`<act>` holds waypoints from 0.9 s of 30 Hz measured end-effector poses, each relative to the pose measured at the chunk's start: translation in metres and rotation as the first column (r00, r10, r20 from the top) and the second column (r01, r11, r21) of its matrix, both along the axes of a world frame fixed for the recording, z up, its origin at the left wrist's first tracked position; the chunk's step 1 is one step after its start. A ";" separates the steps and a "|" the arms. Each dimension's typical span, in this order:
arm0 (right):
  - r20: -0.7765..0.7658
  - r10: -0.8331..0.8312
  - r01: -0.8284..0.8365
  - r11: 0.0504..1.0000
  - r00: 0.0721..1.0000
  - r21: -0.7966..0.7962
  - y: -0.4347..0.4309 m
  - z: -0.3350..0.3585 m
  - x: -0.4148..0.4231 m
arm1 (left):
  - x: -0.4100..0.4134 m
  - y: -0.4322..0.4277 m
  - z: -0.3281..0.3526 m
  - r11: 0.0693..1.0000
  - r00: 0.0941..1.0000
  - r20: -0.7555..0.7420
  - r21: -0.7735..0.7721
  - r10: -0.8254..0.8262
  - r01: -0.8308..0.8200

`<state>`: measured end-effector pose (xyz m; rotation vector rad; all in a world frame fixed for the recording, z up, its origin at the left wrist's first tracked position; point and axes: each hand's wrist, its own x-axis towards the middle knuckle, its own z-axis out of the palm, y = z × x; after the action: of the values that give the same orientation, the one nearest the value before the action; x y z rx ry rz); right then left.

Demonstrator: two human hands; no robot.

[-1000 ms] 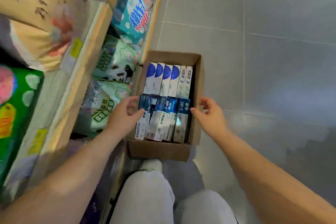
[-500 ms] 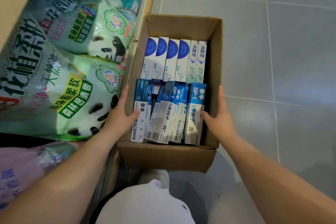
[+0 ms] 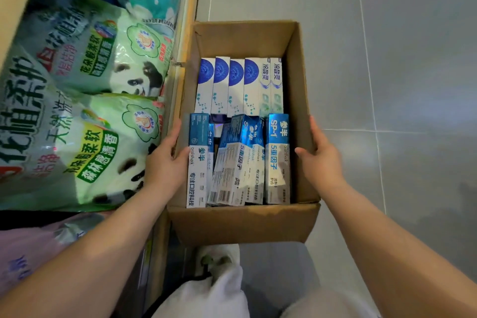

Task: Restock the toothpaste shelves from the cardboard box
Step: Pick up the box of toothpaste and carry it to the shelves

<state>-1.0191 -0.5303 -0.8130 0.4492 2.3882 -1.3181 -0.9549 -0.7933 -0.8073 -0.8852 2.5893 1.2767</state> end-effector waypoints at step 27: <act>-0.040 -0.474 0.474 0.864 0.879 0.173 0.228 0.476 0.199 | 0.054 0.211 0.460 0.859 0.859 0.028 0.026 -0.512 0.511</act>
<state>-0.8199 -0.3026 -0.3370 1.1548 2.4959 -1.2837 -0.9013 -0.5822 -0.3471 -0.1731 2.5265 1.1065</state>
